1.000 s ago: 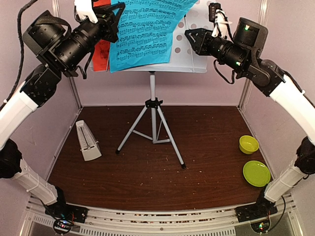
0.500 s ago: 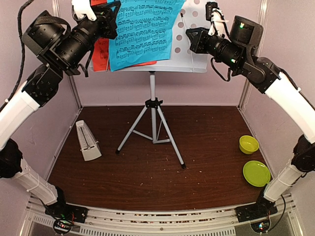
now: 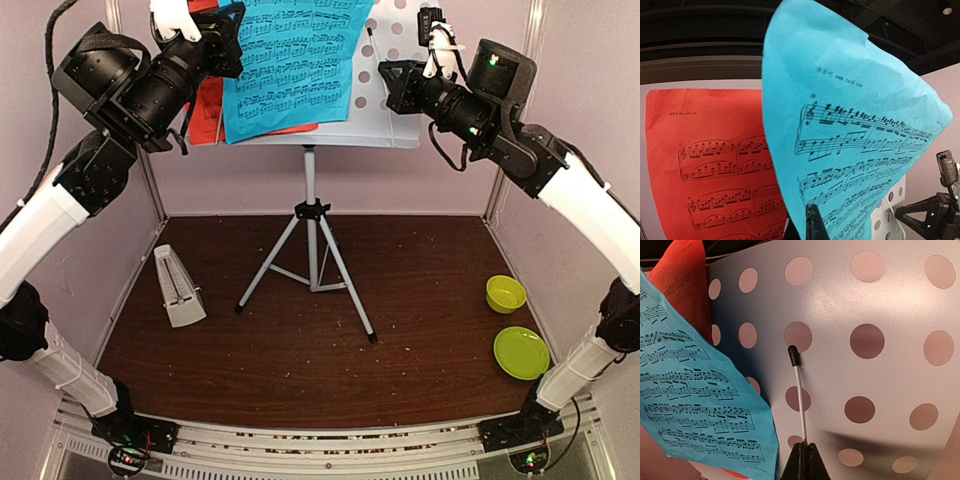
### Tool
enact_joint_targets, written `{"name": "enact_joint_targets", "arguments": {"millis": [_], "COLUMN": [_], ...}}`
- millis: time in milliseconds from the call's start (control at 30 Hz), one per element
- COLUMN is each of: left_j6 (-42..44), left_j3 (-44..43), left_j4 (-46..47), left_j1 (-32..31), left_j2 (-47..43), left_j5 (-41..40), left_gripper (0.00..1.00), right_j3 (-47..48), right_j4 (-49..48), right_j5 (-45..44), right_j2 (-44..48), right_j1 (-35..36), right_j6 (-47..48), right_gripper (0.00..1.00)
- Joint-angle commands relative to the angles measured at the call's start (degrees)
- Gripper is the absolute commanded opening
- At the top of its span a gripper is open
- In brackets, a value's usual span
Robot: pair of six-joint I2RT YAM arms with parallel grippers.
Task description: Set up the instrument practice props
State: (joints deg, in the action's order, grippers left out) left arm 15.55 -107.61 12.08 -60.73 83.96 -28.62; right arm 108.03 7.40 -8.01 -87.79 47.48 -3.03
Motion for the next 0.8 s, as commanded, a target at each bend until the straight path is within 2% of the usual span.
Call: {"name": "enact_joint_targets", "arguments": {"millis": [0,67,167,400,467,600,767], "left_j6": [0.6,0.5,0.4,0.3,0.3,-0.1,-0.8], "left_j3": [-1.8,-2.0,-2.3,-2.6,-2.7,-3.1,-4.3], "left_j4": [3.0,2.9,2.7,2.9,3.0,3.5,4.4], "left_j1": [0.5,0.6,0.6,0.8,0.8,1.0,1.1], "left_j2": [0.3,0.5,0.7,0.9,1.1,1.4,2.6], "left_j5": [-0.1,0.2,0.7,1.0,1.0,0.2,-3.3], "left_gripper": [0.00,0.00,0.00,0.00,0.00,0.00,0.00], "right_j3": [2.8,4.5,7.4,12.6,13.6,12.7,5.3], "right_j4": [2.5,4.0,6.4,10.5,11.5,10.3,2.6], "right_j5": [-0.9,-0.9,-2.0,-4.1,-4.7,-4.6,-2.3], "right_j2": [-0.7,-1.7,-3.4,-6.3,-7.1,-6.6,-3.2], "right_j1": [-0.2,-0.2,-0.2,-0.2,-0.2,-0.1,0.2], "right_j6": [0.2,-0.2,-0.6,-0.7,-0.5,-0.3,3.0], "right_gripper": [0.02,0.06,0.19,0.20,0.17,0.00,0.00]}}
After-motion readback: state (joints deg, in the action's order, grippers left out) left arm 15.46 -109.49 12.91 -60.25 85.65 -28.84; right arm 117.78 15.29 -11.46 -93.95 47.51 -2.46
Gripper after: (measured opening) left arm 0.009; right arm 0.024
